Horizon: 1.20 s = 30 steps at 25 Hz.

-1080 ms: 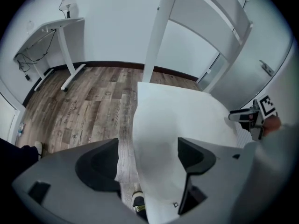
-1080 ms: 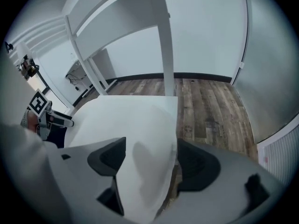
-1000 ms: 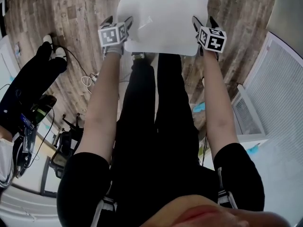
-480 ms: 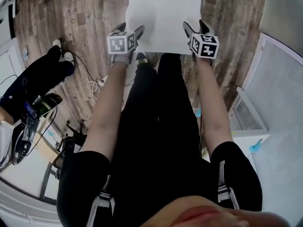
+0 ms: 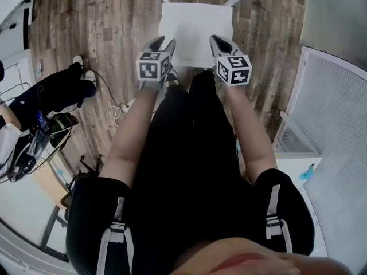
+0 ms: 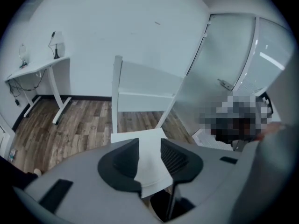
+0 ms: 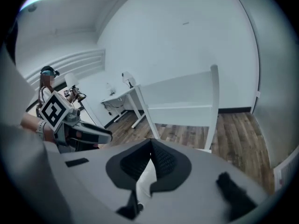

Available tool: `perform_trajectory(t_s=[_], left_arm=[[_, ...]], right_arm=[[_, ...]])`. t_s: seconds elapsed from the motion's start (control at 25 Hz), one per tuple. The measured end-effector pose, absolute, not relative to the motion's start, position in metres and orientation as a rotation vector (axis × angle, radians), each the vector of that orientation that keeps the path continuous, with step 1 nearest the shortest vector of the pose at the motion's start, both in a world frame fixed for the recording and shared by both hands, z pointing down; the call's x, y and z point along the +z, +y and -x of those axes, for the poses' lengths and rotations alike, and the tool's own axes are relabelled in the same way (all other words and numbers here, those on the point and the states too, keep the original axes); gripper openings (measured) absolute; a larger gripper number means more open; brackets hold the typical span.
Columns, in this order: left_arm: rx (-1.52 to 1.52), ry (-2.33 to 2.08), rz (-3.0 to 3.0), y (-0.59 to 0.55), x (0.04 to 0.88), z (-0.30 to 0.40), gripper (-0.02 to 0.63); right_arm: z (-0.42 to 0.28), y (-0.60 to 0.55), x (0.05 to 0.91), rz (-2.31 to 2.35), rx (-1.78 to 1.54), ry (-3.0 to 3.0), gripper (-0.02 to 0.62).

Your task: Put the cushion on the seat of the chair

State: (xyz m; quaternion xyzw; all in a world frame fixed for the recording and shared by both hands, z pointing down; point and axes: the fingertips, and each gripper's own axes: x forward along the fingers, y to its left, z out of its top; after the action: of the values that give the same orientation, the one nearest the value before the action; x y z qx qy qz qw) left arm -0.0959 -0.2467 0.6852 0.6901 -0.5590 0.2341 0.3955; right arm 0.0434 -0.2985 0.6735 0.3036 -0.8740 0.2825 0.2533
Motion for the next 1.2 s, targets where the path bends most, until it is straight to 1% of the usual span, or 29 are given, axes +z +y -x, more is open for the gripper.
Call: perform_trajectory(t_s=[0.2, 0.28, 0.6, 0.88, 1.04, 1.2], left_arm=[[0.5, -1.476, -1.996, -0.242, 0.581, 0.078, 0.034], [0.473, -1.479, -2.09, -0.238, 0.544, 0.072, 0.016], [0.312, -1.476, -2.322, -0.211, 0.425, 0.058, 0.012], [0.19, -1.517, -2.535, -0.213, 0.327, 0.042, 0.011], [0.091, -1.541, -2.62, -0.216, 0.277, 0.037, 0.012], [0.042, -1.555, -2.687, -0.217, 0.248, 0.034, 0.012]], right_arm=[[-0.035, -0.274, 0.573, -0.748, 0.591, -2.518, 0.015], [-0.035, -0.267, 0.532, -0.737, 0.511, -2.577, 0.015], [-0.033, -0.236, 0.416, -0.738, 0.328, -2.76, 0.015], [-0.025, -0.229, 0.318, -0.747, 0.136, -2.888, 0.015], [-0.02, -0.228, 0.275, -0.748, 0.071, -2.969, 0.015], [-0.02, -0.231, 0.245, -0.763, 0.0, -3.001, 0.015]])
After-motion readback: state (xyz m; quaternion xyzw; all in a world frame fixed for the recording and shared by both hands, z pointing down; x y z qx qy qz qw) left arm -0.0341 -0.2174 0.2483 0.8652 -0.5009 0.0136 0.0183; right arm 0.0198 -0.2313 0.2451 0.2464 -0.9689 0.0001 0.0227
